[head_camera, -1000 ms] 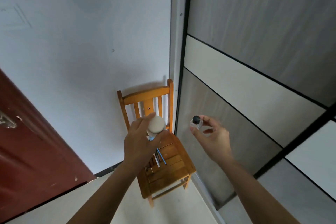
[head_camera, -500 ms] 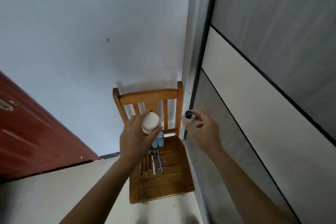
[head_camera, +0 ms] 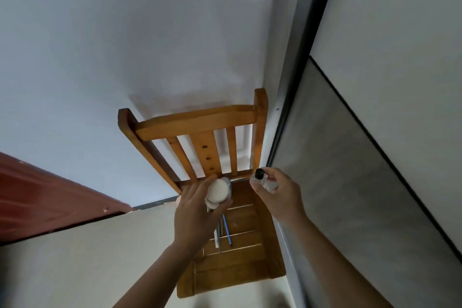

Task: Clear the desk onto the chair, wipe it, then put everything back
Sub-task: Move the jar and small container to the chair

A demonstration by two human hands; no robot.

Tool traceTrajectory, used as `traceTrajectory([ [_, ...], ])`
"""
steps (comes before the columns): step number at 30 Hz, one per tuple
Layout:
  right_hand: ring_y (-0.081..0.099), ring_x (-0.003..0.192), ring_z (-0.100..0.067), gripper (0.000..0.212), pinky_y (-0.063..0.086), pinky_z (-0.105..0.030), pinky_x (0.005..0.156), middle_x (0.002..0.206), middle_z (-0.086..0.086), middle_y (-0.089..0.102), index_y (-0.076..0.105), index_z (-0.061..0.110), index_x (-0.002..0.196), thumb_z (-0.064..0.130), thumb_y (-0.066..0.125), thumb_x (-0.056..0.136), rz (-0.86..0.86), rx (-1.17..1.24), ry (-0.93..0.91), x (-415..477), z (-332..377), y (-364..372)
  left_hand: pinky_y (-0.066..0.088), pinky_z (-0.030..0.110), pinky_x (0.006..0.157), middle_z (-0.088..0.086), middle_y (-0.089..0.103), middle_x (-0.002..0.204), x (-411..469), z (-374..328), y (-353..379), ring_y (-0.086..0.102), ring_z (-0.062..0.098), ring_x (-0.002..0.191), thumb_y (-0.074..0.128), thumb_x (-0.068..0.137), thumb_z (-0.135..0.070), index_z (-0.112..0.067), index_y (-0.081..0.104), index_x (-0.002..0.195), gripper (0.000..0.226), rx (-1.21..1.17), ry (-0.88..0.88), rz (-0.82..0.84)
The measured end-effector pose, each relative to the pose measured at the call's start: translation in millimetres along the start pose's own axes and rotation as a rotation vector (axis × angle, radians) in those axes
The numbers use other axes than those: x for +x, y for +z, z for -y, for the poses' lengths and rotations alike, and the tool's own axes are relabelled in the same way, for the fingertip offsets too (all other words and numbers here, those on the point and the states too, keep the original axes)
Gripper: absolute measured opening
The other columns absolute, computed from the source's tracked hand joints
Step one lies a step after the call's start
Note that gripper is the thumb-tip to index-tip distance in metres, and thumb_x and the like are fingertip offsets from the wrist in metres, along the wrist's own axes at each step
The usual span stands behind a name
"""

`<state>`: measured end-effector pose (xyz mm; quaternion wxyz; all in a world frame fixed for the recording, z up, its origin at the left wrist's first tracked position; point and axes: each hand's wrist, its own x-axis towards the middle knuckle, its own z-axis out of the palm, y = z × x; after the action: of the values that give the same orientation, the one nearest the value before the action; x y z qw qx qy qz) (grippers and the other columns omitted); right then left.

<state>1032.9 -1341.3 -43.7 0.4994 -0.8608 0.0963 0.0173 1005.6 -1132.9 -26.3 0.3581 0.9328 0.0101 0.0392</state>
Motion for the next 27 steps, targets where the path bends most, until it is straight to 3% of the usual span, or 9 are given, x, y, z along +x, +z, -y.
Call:
traceTrajectory([
  [3,0.061,0.105,-0.003,0.031,0.048,-0.014,0.080,0.115,0.016,0.068,0.064,0.031,0.117,0.047,0.068,0.090,0.021,0.013,0.035,15.6,-57.6,39.4,0.053,0.035,0.091,-0.009,0.061,0.132,-0.5,47.4,63.6,0.054,0.013,0.118,0.081,0.076,-0.044,-0.033,0.052,0.135,0.067,0.029,-0.082,0.066],
  [8,0.063,0.107,-0.006,0.033,0.054,-0.022,0.088,0.121,0.010,0.067,0.063,0.028,0.120,0.046,0.067,0.092,0.040,-0.015,0.085,35.7,-151.1,100.0,0.045,0.038,0.102,-0.009,0.054,0.140,3.2,125.3,153.1,0.049,0.017,0.129,0.082,0.078,-0.033,-0.031,0.047,0.137,0.069,0.027,-0.170,0.205],
  [10,0.063,0.105,-0.008,0.032,0.052,-0.017,0.083,0.119,0.008,0.064,0.062,0.027,0.119,0.043,0.070,0.091,0.025,-0.032,0.095,42.9,-181.9,119.8,0.047,0.041,0.104,-0.007,0.056,0.138,4.7,151.0,180.2,0.049,0.018,0.129,0.083,0.077,-0.031,-0.029,0.047,0.136,0.069,0.016,-0.194,0.236],
  [14,0.060,0.104,-0.005,0.031,0.046,-0.008,0.079,0.118,0.012,0.059,0.062,0.031,0.119,0.042,0.070,0.091,0.027,-0.048,0.124,56.7,-227.2,152.1,0.044,0.035,0.102,-0.004,0.051,0.142,6.5,184.8,224.3,0.048,0.019,0.129,0.082,0.079,-0.030,-0.027,0.045,0.137,0.069,0.024,-0.179,0.222],
  [17,0.061,0.108,-0.008,0.033,0.052,-0.021,0.087,0.125,0.009,0.063,0.061,0.034,0.121,0.048,0.067,0.092,0.021,-0.112,0.123,65.2,-248.3,169.7,0.045,0.034,0.098,-0.004,0.049,0.143,5.4,197.7,246.6,0.048,0.019,0.128,0.082,0.079,-0.030,-0.029,0.045,0.138,0.069,0.038,-0.188,0.169],
  [21,0.064,0.112,-0.012,0.031,0.056,-0.028,0.090,0.126,0.008,0.064,0.061,0.034,0.121,0.045,0.067,0.093,0.011,-0.146,0.078,77.1,-266.6,188.0,0.034,0.027,0.100,-0.005,0.056,0.137,5.2,213.1,268.3,0.046,0.018,0.129,0.079,0.081,-0.033,-0.026,0.048,0.136,0.063,0.071,-0.213,0.104],
  [23,0.062,0.117,-0.015,0.033,0.057,-0.036,0.094,0.129,0.006,0.063,0.060,0.033,0.124,0.045,0.065,0.094,0.047,-0.192,0.072,82.0,-275.7,196.3,0.038,0.030,0.103,-0.001,0.059,0.135,5.8,217.6,276.7,0.047,0.021,0.129,0.078,0.083,-0.030,-0.021,0.051,0.134,0.058,0.082,-0.199,0.089],
  [27,0.054,0.129,-0.020,0.046,0.053,-0.039,0.102,0.140,0.003,0.056,0.051,0.030,0.140,0.041,0.061,0.096,0.085,-0.362,0.066,77.0,-289.1,205.8,0.049,0.041,0.099,0.009,0.059,0.135,1.9,220.7,286.4,0.052,0.028,0.126,0.073,0.088,-0.018,-0.013,0.056,0.131,0.046,0.143,-0.114,0.048],
])
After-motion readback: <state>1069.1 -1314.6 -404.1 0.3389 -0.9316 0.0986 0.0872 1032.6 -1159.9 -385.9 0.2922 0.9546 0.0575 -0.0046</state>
